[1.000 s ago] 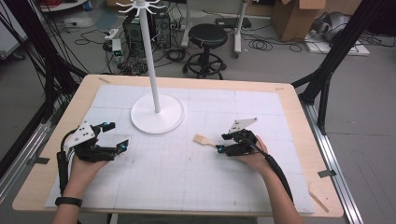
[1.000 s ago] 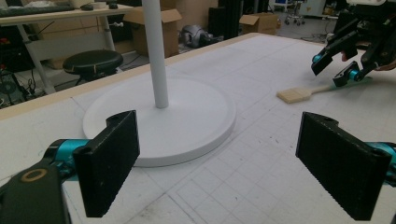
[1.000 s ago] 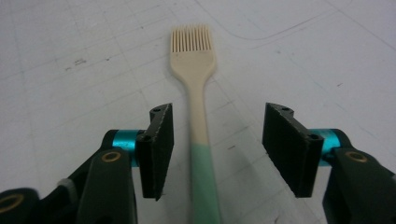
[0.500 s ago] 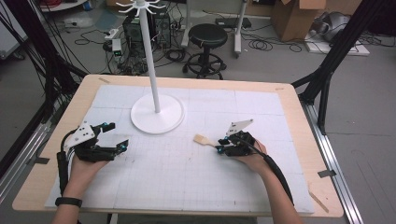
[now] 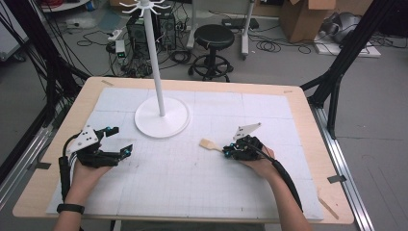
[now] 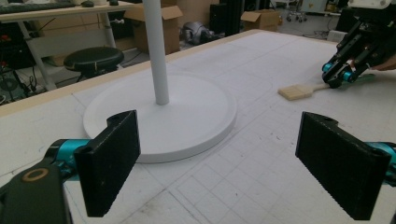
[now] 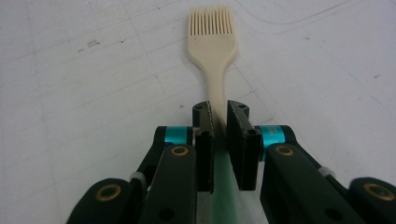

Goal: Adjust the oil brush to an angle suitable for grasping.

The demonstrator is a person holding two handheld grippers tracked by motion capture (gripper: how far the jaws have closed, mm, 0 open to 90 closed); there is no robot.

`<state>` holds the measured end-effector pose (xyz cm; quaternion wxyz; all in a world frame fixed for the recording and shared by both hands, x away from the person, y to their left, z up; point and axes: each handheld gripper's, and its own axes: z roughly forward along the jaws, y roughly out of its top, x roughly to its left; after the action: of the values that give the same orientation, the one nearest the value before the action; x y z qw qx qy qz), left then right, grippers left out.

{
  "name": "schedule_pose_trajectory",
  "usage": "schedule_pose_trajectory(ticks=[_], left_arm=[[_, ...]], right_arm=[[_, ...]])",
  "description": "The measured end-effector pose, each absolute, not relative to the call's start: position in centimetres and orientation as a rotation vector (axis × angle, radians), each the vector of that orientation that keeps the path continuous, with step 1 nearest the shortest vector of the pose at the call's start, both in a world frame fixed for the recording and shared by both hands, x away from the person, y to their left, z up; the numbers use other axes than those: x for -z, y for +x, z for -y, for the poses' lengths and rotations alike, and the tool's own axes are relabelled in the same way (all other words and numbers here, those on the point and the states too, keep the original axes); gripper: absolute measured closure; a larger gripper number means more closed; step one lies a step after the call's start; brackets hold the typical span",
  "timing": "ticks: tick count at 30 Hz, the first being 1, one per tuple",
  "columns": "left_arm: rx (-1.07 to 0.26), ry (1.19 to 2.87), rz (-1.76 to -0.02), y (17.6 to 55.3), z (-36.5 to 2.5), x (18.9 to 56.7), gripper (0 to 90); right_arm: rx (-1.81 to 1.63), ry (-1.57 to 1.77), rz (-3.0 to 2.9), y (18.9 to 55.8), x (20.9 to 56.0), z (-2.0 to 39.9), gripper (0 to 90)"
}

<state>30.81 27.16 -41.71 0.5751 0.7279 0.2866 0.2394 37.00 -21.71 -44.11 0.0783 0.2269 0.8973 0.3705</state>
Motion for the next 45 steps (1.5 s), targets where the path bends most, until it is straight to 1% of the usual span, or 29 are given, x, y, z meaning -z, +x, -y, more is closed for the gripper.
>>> schedule_pose_trajectory(ticks=[11,17,25,30,31,32,35,37,38,39,41,42,44,45], left_arm=[[-0.559,1.703,-0.672,30.8,-27.2,41.7,14.5],[-0.558,1.703,-0.668,30.8,-27.2,41.7,14.6],[-0.558,1.684,-0.662,30.6,-27.3,41.5,14.5],[-0.566,1.648,-0.652,30.3,-27.8,40.6,14.6],[-0.566,1.648,-0.652,30.3,-27.8,40.6,14.6],[-0.568,1.639,-0.647,30.2,-27.9,40.3,14.7],[-0.565,1.636,-0.643,30.1,-28.0,40.0,14.7],[-0.565,1.633,-0.639,30.0,-28.1,39.8,14.8],[-0.565,1.633,-0.639,30.0,-28.1,39.8,14.8],[-0.566,1.63,-0.64,30.0,-28.2,39.8,14.8],[-0.565,1.629,-0.638,30.0,-28.2,39.8,14.8],[-0.562,1.622,-0.639,29.9,-28.2,39.8,14.8],[-0.562,1.622,-0.638,29.9,-28.2,39.7,14.8],[-0.562,1.627,-0.632,29.9,-28.2,39.7,14.8]], right_arm=[[-1.099,0.643,-2.682,36.9,43.9,21.7,82.6],[-1.143,0.621,-2.671,36.7,43.1,22.0,82.6],[-1.189,0.544,-2.68,36.2,42.2,20.9,82.7],[-1.216,0.416,-2.741,35.8,41.3,18.1,82.6],[-1.216,0.416,-2.741,35.8,41.3,18.1,82.6],[-1.244,0.365,-2.759,35.6,41.0,16.5,82.6],[-1.244,0.287,-2.792,35.2,40.8,14.1,82.6],[-1.246,0.253,-2.81,34.9,40.7,12.8,82.6],[-1.246,0.253,-2.81,34.9,40.7,12.8,82.6],[-1.26,0.22,-2.837,34.7,40.6,11.2,82.6],[-1.259,0.189,-2.845,34.6,40.6,10.6,82.6],[-1.258,0.154,-2.867,34.4,40.7,9.2,82.6],[-1.259,0.139,-2.872,34.3,40.8,8.6,82.6],[-1.259,0.109,-2.887,34.1,41.0,7.6,82.6]])
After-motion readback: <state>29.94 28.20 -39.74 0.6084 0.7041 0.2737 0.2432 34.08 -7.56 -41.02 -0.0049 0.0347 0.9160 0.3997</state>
